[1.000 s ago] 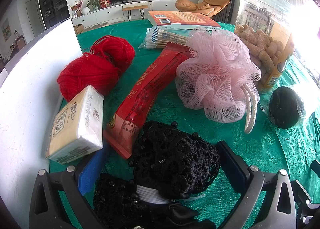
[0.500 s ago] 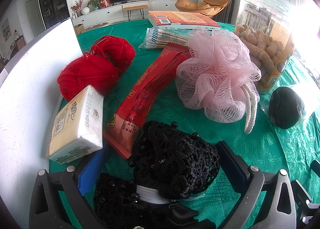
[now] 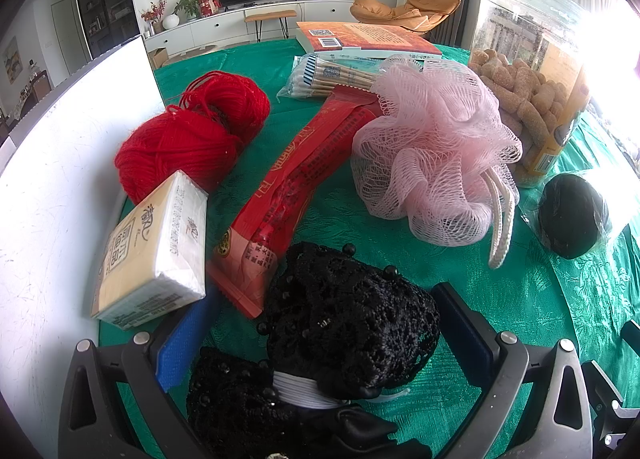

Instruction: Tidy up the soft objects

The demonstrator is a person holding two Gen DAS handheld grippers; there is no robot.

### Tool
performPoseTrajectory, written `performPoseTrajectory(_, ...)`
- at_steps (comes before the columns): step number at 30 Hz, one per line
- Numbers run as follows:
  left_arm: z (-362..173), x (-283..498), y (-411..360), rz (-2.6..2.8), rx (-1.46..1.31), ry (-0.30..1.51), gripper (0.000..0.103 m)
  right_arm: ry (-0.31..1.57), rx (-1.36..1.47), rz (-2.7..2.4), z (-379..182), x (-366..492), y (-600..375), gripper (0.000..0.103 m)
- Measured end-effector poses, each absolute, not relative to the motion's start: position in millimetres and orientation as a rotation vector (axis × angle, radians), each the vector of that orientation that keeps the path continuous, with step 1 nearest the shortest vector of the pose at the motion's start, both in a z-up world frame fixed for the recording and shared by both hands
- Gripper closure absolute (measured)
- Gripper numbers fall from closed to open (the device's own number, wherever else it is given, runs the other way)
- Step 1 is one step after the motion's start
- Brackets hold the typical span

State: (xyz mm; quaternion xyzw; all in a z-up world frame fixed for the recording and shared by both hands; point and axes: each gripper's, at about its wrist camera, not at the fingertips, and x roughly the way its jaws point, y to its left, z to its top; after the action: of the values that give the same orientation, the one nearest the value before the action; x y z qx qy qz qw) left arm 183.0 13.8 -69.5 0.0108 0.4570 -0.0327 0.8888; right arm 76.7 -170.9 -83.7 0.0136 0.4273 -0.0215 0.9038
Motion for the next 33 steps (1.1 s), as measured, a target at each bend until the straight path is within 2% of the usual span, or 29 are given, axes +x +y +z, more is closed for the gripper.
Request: performPoseTrajectory(33,-69.6,181.5,14.1,-0.05,0.012,0.948,0.0,0.882,0.028,-0.044,-84.2,76.7,-171.0,0.007)
